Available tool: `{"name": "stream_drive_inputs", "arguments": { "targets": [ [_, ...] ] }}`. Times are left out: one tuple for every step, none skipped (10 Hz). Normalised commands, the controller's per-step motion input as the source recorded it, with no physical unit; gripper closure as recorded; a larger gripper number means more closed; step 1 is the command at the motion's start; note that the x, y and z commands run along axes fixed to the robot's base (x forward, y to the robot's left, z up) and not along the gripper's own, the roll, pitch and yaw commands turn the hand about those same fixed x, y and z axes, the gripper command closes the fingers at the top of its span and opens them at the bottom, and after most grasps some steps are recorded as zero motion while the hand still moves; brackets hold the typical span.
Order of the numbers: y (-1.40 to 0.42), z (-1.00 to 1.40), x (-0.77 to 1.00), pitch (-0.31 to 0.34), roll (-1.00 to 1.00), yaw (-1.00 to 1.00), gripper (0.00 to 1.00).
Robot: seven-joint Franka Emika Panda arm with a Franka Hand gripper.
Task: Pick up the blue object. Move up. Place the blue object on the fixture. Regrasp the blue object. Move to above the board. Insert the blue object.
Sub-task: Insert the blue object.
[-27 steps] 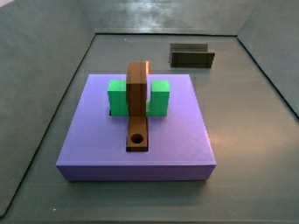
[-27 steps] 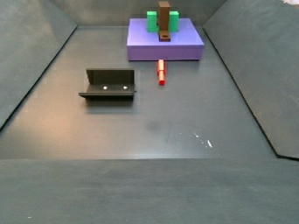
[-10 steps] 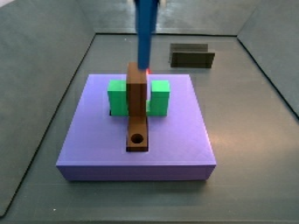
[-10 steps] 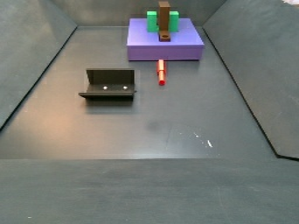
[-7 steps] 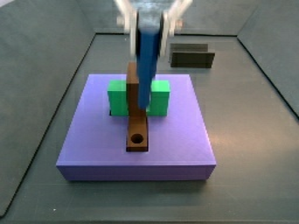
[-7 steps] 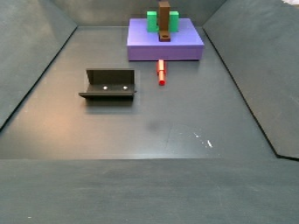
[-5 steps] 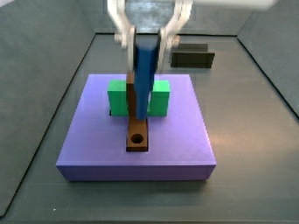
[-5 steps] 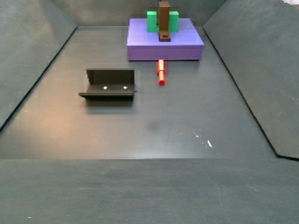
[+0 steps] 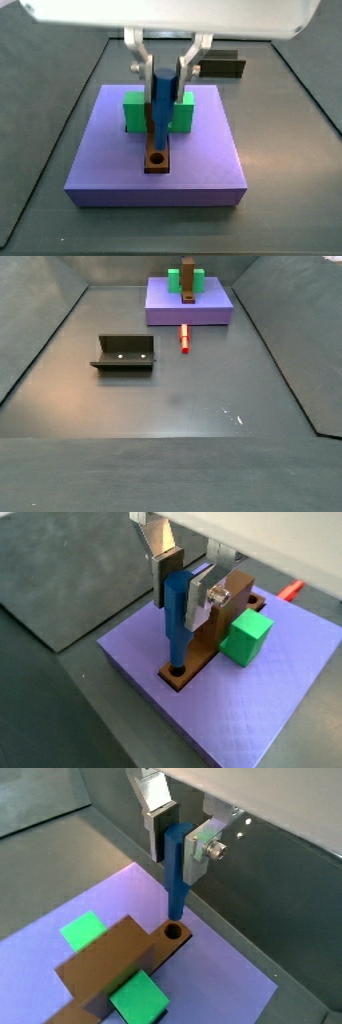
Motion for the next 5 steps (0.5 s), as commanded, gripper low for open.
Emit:
{"name": "stream_drive_inputs", "arguments": {
  "targets": [
    [-0.03, -0.31, -0.02, -0.08, 0.06, 0.25, 1.0],
    [0.0, -0.28, -0.11, -0.027, 0.13, 0.19, 1.0],
    [0.0, -0.2, -0.08, 0.0, 0.19, 0.17, 1.0],
    [0.0, -0.18, -0.05, 0.0, 0.21, 0.19, 1.0],
    [-0.02, -0.18, 0.0, 0.0, 0.16, 0.16, 1.0]
  ]
}}
